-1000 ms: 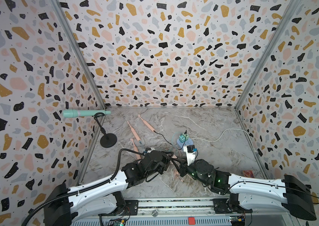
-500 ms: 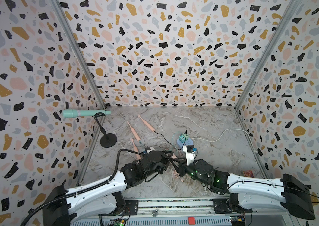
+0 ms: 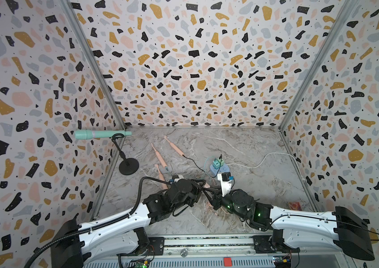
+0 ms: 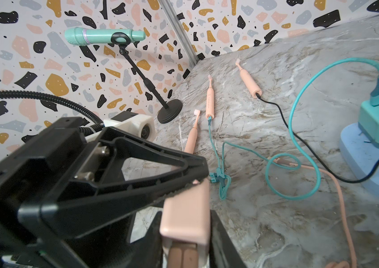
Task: Charge the electric toothbrush
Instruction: Insert the plug into the socket.
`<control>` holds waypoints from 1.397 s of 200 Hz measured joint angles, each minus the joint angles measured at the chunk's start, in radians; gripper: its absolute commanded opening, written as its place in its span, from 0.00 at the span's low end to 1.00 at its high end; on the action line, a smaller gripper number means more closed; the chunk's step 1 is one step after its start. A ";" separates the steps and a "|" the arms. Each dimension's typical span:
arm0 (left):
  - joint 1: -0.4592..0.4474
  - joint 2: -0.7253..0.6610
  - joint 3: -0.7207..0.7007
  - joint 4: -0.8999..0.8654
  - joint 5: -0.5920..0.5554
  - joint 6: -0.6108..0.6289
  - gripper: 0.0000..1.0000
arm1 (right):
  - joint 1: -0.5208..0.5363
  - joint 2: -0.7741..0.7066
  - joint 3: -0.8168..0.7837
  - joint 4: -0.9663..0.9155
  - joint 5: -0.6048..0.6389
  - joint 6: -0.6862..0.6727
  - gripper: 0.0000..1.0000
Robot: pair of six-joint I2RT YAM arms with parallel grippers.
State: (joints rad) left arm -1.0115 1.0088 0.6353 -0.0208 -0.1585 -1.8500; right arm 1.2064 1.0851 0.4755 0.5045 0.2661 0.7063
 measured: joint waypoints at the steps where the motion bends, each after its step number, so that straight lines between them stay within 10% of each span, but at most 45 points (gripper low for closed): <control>1: 0.000 0.000 0.000 0.000 0.000 0.000 0.38 | 0.000 -0.001 0.000 0.000 0.000 0.000 0.00; 35: -0.005 0.001 0.022 0.016 -0.019 0.040 1.00 | 0.000 -0.050 -0.019 0.004 0.005 0.013 0.00; 77: 0.007 -0.001 0.058 -0.026 -0.053 0.112 1.00 | -0.069 -0.137 -0.011 -0.136 0.011 0.018 0.00; 137: 0.225 -0.113 0.166 -0.296 -0.102 0.437 0.99 | -0.535 -0.021 0.307 -0.760 -0.144 -0.198 0.00; 279: 0.293 -0.189 0.168 -0.519 -0.323 0.768 0.99 | -0.559 0.591 0.877 -1.153 -0.220 -0.619 0.00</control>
State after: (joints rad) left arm -0.7181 0.8196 0.8032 -0.5400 -0.4820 -1.0824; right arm 0.6472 1.6764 1.3521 -0.6483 0.0460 0.0875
